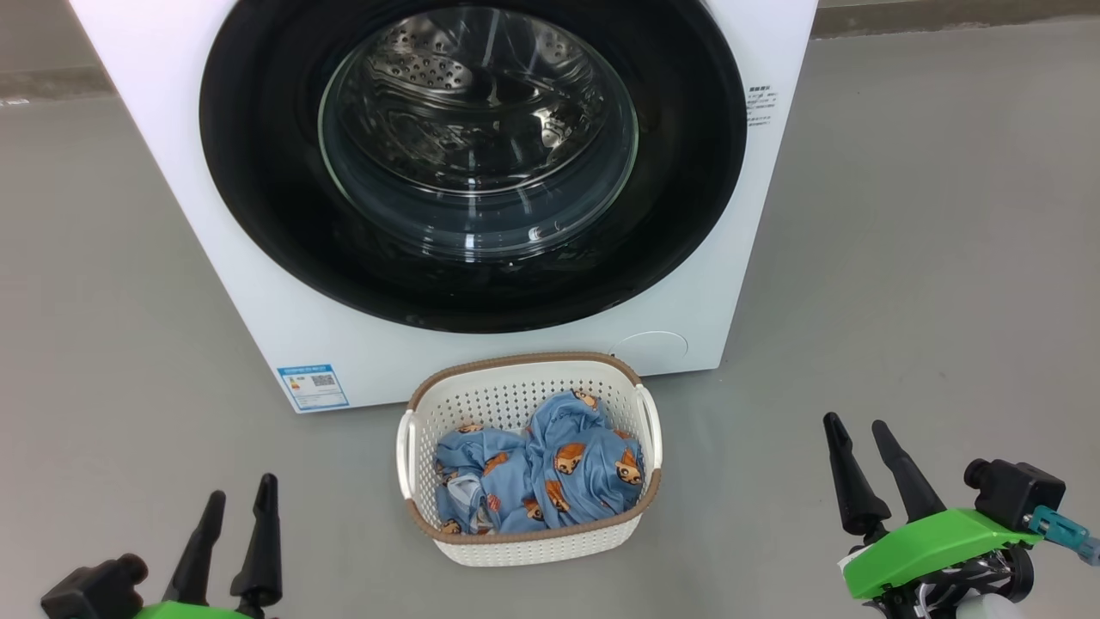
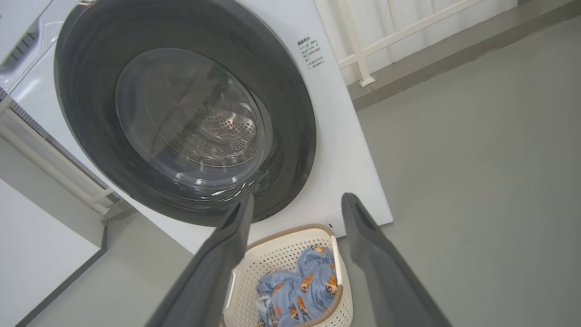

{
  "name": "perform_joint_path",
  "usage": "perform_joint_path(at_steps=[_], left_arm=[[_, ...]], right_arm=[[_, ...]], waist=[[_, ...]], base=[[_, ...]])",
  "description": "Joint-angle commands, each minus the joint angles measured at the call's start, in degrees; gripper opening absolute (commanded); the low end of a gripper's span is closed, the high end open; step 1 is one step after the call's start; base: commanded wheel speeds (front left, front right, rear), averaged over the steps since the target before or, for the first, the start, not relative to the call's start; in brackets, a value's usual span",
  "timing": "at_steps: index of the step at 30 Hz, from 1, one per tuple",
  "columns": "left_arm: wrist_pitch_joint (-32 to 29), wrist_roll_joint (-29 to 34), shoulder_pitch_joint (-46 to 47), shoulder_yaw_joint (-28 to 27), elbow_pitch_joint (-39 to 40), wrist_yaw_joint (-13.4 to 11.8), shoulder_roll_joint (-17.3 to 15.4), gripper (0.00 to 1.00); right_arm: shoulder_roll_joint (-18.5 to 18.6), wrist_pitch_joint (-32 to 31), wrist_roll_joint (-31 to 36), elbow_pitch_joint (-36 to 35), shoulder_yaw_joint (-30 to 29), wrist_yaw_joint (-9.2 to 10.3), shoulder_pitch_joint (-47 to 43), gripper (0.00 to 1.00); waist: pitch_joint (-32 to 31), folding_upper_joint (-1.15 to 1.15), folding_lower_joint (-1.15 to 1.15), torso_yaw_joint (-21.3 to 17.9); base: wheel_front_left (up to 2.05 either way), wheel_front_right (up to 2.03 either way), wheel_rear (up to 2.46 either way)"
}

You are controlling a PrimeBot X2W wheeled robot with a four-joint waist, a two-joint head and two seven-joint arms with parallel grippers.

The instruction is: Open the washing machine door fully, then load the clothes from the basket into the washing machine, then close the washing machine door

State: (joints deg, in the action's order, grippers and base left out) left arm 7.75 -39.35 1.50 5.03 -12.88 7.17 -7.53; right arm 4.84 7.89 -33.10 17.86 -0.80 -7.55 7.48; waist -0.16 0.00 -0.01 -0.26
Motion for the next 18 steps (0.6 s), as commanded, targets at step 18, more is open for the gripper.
perform_joint_path(at_steps=[18], left_arm=[[3.72,12.77,2.99,-0.66,2.28,0.25,-2.76,1.0]], right_arm=[[1.11,3.63,13.47,-1.28,2.21,0.05,3.85,1.0]], waist=[[0.18,0.0,0.0,0.25]], base=[[0.0,0.0,0.0]])
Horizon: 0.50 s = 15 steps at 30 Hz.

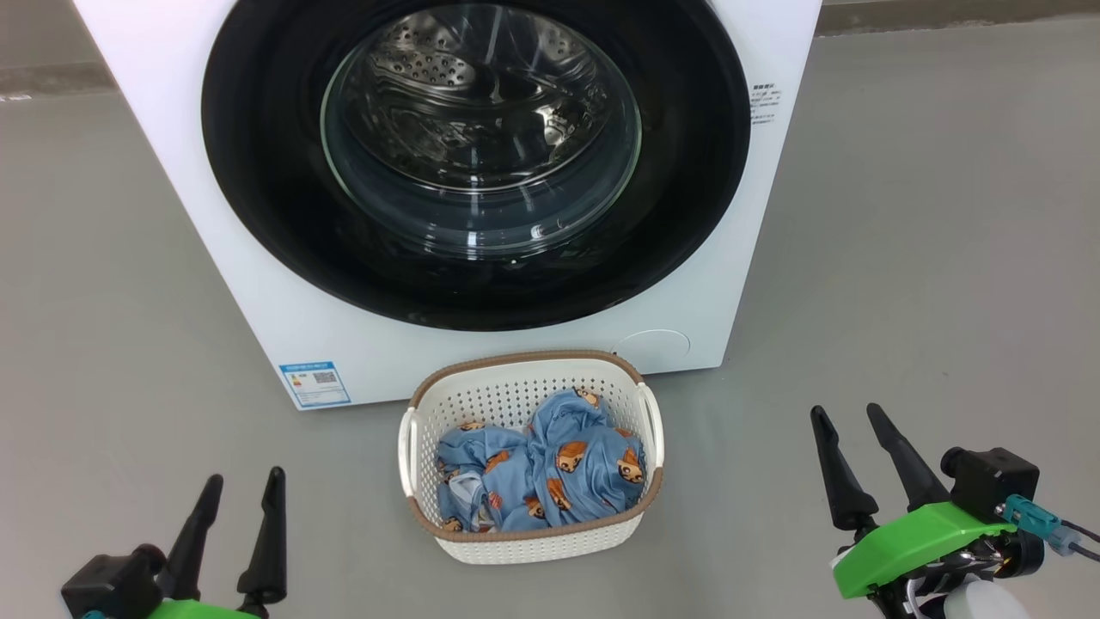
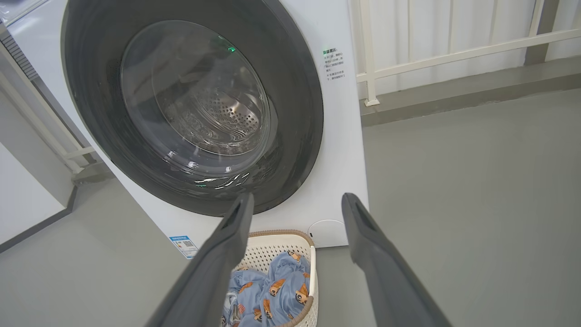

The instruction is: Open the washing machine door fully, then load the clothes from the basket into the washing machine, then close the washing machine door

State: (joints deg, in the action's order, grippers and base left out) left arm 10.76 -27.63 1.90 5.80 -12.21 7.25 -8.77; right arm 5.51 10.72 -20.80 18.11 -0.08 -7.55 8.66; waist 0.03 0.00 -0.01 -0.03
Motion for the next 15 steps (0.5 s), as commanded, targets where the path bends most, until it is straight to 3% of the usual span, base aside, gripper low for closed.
perform_joint_path(at_steps=[1,15], left_arm=[[0.88,1.65,2.57,-1.52,1.52,0.17,-1.54,1.0],[3.26,11.66,2.73,-4.63,-0.27,0.22,-0.68,1.0]], right_arm=[[0.41,0.97,1.85,-1.5,1.52,0.05,2.7,1.0],[-0.45,3.32,11.53,-1.11,-1.42,0.06,3.19,1.0]], waist=[[-0.03,0.0,0.01,0.03],[-0.35,0.0,0.01,0.36]], base=[[0.0,0.0,0.0],[0.0,0.0,0.0]])
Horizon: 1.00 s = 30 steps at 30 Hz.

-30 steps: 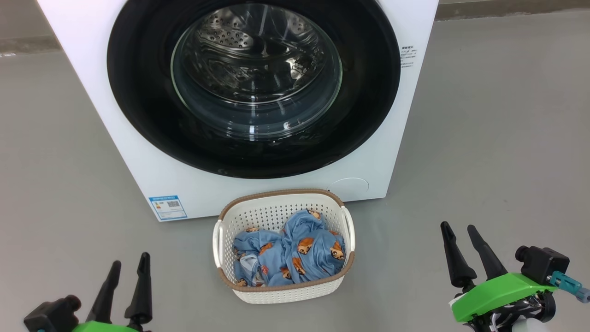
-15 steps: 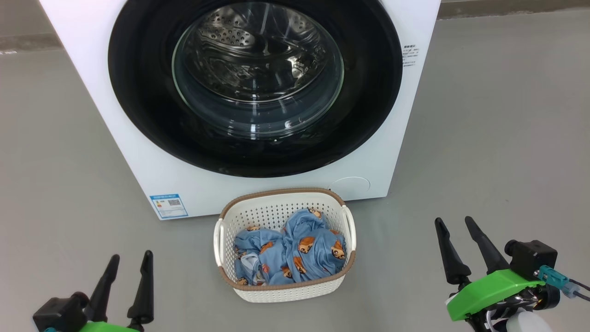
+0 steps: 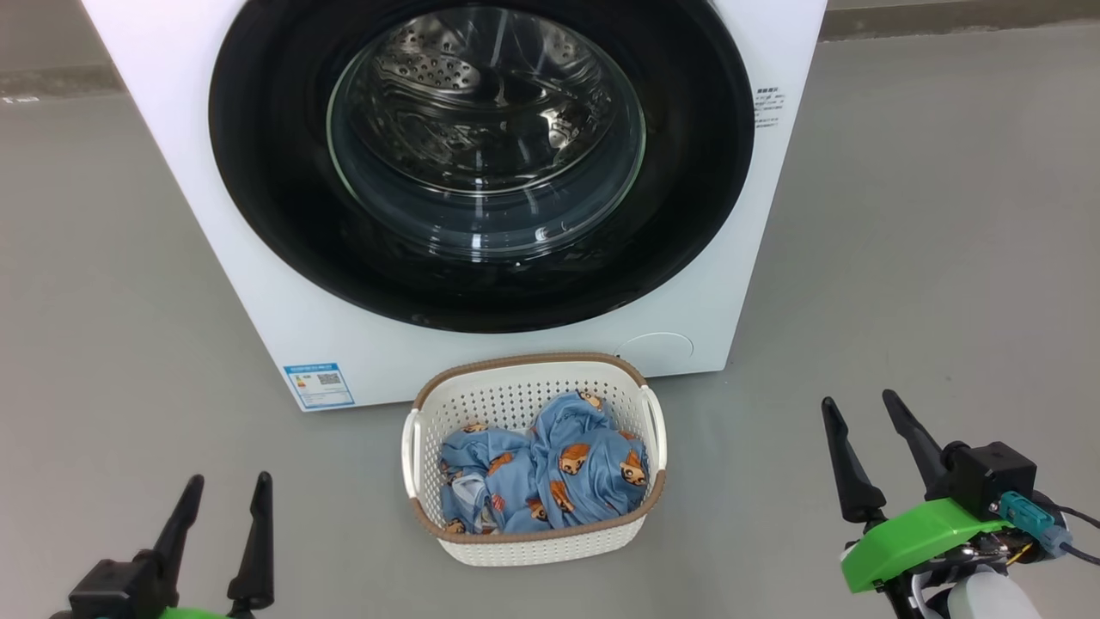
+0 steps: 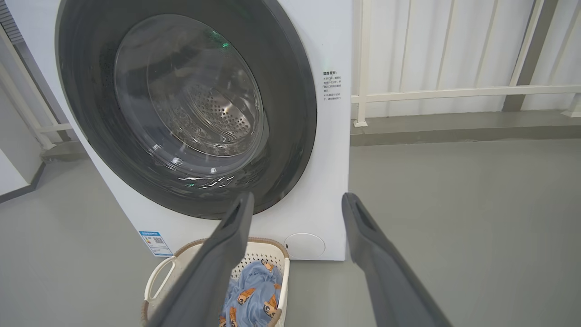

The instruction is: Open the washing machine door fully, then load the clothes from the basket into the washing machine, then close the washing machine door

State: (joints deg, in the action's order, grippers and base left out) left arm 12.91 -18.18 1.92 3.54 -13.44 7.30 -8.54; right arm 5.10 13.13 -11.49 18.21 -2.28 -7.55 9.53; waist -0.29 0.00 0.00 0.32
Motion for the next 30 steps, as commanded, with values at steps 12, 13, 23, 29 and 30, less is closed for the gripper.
perform_joint_path(at_steps=[12,13,23,29,30], left_arm=[[2.08,8.13,3.14,-5.83,-0.1,0.19,0.6,1.0],[2.08,8.16,3.16,-5.96,-0.28,0.19,0.73,1.0],[2.08,9.12,3.66,-7.56,-1.03,0.19,1.52,1.0],[2.08,10.37,3.87,-7.17,-1.0,0.19,1.41,1.0],[2.08,10.4,3.95,-7.15,-0.79,0.19,1.45,1.0]], right_arm=[[-1.53,1.86,8.61,-0.04,-2.64,0.06,2.69,1.0],[-1.62,1.86,8.8,-0.07,-2.91,0.06,2.73,1.0],[-2.15,1.86,8.99,-0.42,-5.06,0.06,2.83,1.0],[-2.2,1.86,8.95,-0.52,-5.31,0.06,2.63,1.0],[-2.21,1.86,8.88,-0.62,-5.26,0.06,2.65,1.0]], waist=[[0.08,0.0,0.0,-0.01],[0.08,0.0,0.0,0.0],[0.11,0.0,0.0,0.01],[0.09,0.0,0.0,0.26],[0.22,0.0,0.0,0.29]], base=[[0.0,0.0,0.0],[0.0,0.0,0.0],[0.0,0.0,0.0],[0.11,0.11,-0.22],[0.36,0.36,-0.72]])
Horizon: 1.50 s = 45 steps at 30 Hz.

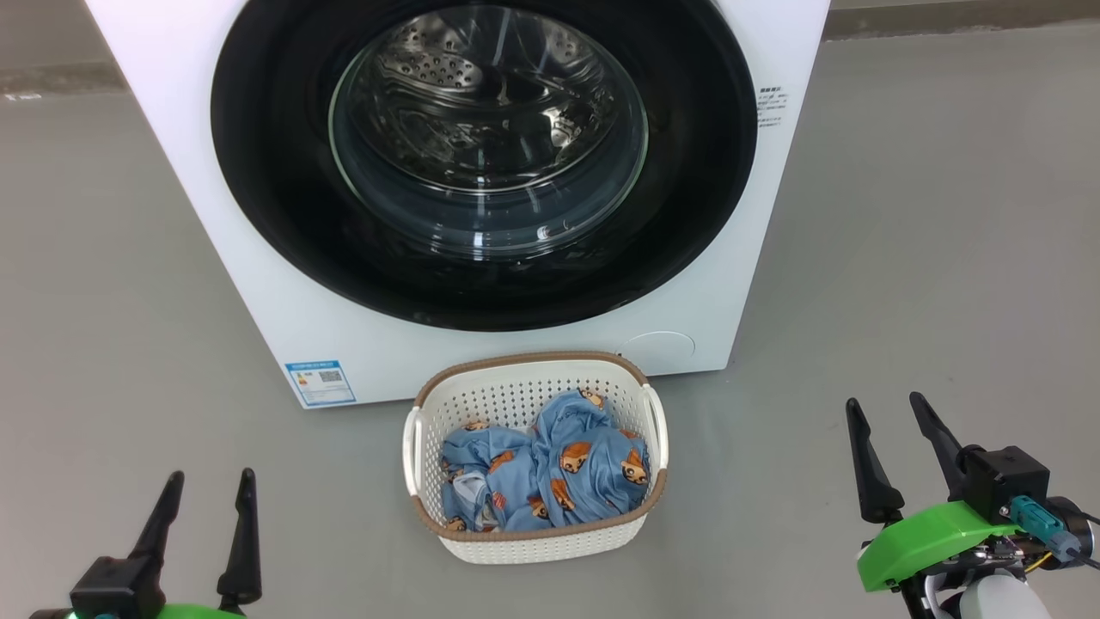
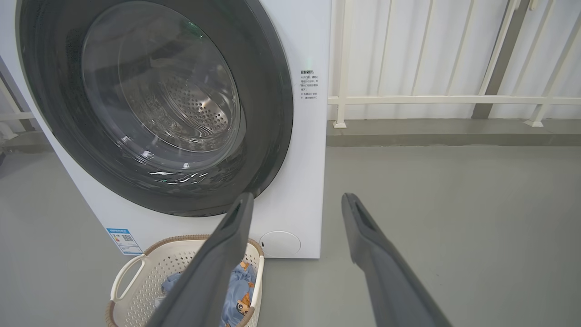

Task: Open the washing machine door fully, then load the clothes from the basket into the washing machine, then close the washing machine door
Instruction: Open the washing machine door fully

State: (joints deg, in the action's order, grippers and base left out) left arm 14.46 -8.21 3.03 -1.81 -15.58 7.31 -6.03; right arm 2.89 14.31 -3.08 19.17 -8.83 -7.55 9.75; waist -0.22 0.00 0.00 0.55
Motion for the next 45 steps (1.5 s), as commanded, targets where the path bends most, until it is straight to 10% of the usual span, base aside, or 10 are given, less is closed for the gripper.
perform_joint_path(at_steps=[1,45], left_arm=[[0.54,0.44,2.89,-1.76,1.52,0.18,-1.02,1.0],[0.54,-0.43,1.3,-0.09,8.03,0.18,-0.67,1.0]], right_arm=[[0.0,0.69,0.46,-1.69,1.31,0.06,2.43,1.0],[-0.02,0.69,-5.62,-3.86,1.44,0.06,3.68,1.0]], waist=[[0.25,0.0,0.0,0.11],[2.5,0.0,0.0,0.43]], base=[[0.44,0.44,-0.88],[0.62,0.62,-1.23]])
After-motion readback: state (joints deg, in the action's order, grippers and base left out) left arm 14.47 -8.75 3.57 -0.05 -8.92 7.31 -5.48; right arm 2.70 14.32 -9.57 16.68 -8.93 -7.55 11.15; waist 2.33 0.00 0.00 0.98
